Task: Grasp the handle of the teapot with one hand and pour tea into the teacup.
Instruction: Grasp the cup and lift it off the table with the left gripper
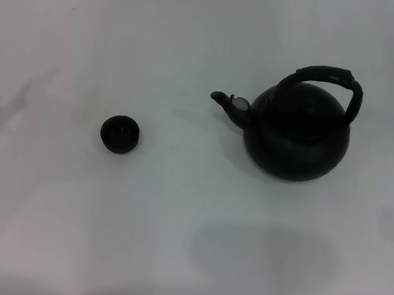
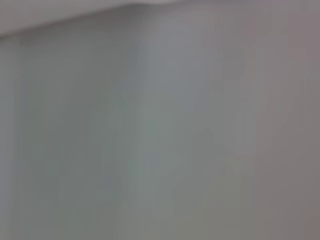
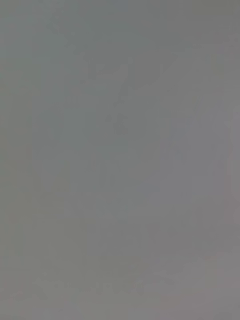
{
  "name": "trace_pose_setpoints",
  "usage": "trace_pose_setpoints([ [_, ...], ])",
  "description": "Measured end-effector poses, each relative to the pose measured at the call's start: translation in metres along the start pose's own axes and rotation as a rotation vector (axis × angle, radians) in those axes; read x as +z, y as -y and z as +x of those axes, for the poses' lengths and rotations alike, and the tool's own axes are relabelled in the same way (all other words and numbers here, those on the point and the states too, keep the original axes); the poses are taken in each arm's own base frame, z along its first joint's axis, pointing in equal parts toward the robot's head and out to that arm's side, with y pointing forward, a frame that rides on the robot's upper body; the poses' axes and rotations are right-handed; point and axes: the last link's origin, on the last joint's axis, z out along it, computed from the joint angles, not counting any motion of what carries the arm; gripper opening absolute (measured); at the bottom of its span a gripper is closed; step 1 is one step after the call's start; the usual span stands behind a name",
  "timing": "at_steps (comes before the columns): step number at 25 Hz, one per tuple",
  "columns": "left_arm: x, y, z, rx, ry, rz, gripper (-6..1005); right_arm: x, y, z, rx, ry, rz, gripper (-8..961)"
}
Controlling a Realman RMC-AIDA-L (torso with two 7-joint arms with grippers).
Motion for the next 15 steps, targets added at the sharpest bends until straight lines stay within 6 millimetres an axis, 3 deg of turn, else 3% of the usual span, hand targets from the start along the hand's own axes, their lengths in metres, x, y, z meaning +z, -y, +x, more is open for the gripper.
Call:
trace_pose_setpoints([
  [9, 0.024, -0.038, 0.012, 0.034, 0.08, -0.237, 870, 0.01, -0.011, 0.003, 0.009, -0.011, -0.034, 750],
  [15, 0.027, -0.046, 0.013, 0.014, 0.101, -0.272, 871, 0.013, -0.015, 0.008, 0.022, -0.031, -0.034, 750],
])
